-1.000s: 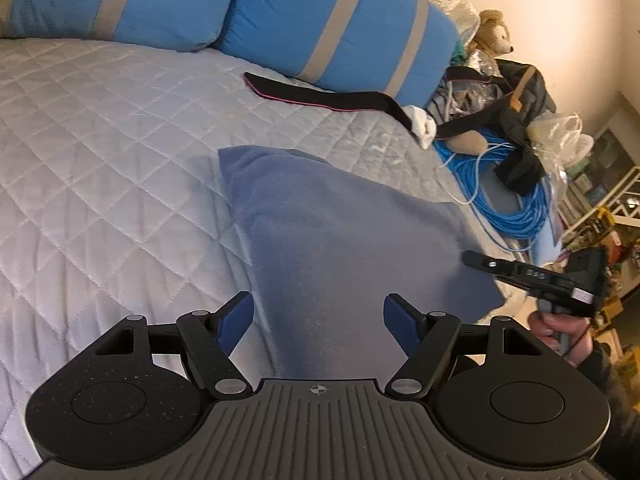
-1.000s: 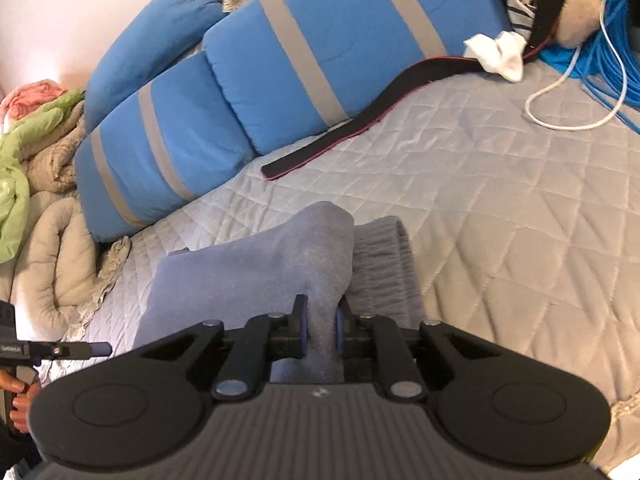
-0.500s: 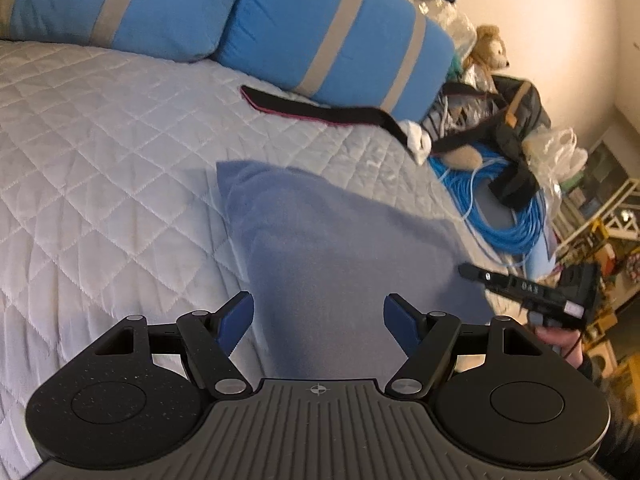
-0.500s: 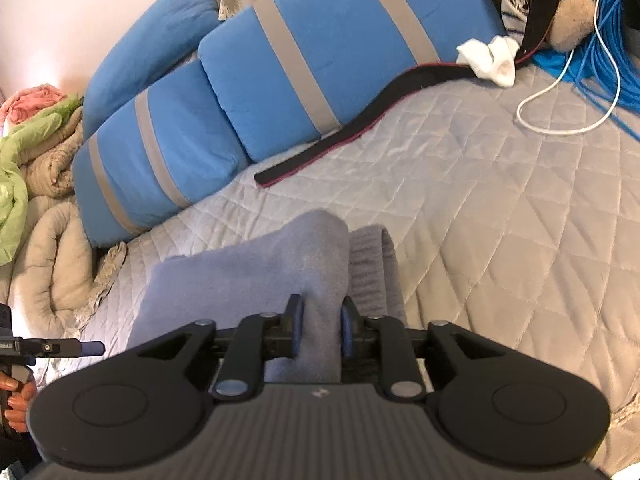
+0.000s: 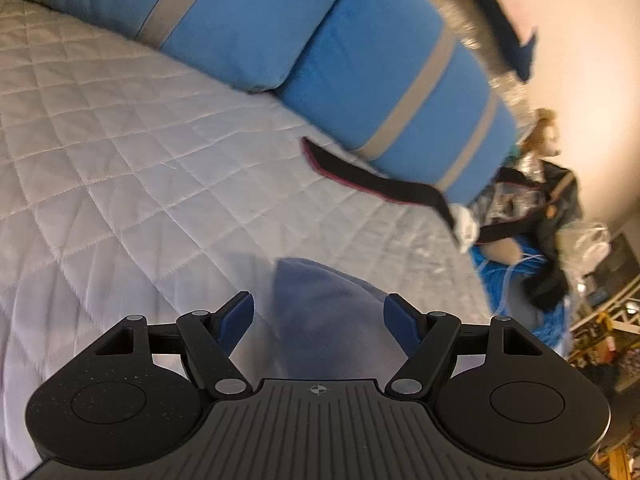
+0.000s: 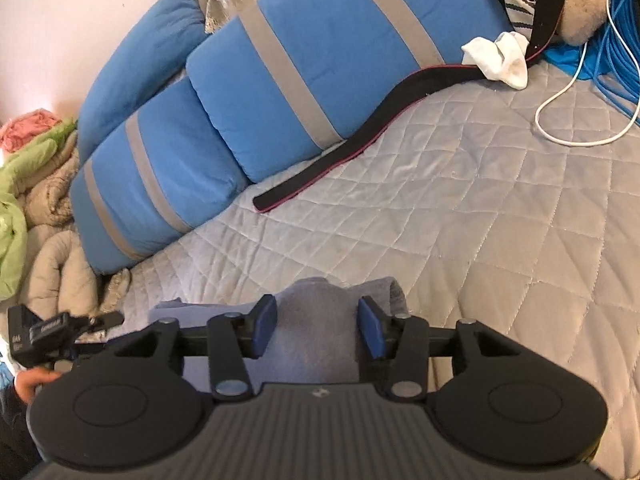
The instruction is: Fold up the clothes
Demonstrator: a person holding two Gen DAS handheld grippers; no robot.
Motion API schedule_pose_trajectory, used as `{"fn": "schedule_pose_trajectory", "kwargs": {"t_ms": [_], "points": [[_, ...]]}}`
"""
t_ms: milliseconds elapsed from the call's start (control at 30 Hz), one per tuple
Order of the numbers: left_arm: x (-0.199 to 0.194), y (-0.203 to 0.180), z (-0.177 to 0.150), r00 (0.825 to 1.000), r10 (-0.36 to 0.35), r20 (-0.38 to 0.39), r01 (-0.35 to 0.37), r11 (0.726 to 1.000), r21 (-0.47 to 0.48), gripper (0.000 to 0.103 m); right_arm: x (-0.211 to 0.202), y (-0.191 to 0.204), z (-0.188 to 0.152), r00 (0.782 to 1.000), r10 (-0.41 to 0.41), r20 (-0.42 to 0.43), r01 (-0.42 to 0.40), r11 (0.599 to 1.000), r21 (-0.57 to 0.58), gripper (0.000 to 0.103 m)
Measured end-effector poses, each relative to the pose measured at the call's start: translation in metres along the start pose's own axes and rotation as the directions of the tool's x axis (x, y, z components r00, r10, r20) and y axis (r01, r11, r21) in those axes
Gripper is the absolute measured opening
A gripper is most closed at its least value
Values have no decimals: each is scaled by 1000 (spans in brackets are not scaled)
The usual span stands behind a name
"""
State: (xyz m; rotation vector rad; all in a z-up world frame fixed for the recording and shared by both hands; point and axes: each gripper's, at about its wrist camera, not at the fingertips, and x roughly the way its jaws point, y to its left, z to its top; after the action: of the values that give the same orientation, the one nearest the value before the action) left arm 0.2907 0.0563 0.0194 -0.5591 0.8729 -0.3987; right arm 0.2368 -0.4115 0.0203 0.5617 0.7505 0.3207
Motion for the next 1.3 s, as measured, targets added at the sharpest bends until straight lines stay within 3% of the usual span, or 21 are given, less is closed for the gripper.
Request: {"fn": "schedule_pose_trajectory", "kwargs": {"t_ms": [33,100,133,200,267,333,633,667,733,800,833,933,1133,1300], "points": [[7,1,4,1000,21,-8,-21,1000,1,70,2,0,0,1000,-8,-6,8,1000,-1,16],[19,3,11,999,35,-24,-35,999,7,63,4,2,1,1000,-22,-19,21,1000,-18,10],[25,3,14,999,20,-33,-20,1000,3,55,4,3,1,999,-27,-19,27,999,-31,9],[38,4,20,998,7,-55,-8,1000,-16,19,4,4,2,999,-35,-19,34,998,-52,9],[47,2,22,996,65,-61,-64,998,26,4,5,1,3,999,-38,-17,37,998,-48,9],[57,0,22,992,115,-58,-111,991,80,4,5,-5,1,999,-38,-17,37,999,-36,9],[49,9,17,997,83,0,-83,992,93,8,9,-9,-1,998,-52,-18,51,998,-42,11],[44,11,18,997,80,9,-81,994,68,13,8,-7,-1,998,-56,-17,55,997,-48,13],[32,16,19,997,68,24,-68,998,13,31,1,-4,-3,998,-64,-8,63,995,-80,41],[15,20,14,999,14,39,-13,1000,-26,54,-8,-1,-6,997,-73,0,72,990,-120,50],[8,19,11,999,-9,37,10,1000,-28,56,-13,1,-7,997,-77,4,77,987,-141,59],[-13,16,-4,999,-53,8,53,999,-12,59,-28,6,-11,996,-89,16,90,976,-200,69],[-35,12,-55,989,-117,-93,117,993,2,59,-56,6,-32,997,-64,-41,51,966,-252,73],[-37,9,-81,983,-113,-148,119,992,33,59,-65,9,-49,994,-35,-102,7,964,-266,71]]}}
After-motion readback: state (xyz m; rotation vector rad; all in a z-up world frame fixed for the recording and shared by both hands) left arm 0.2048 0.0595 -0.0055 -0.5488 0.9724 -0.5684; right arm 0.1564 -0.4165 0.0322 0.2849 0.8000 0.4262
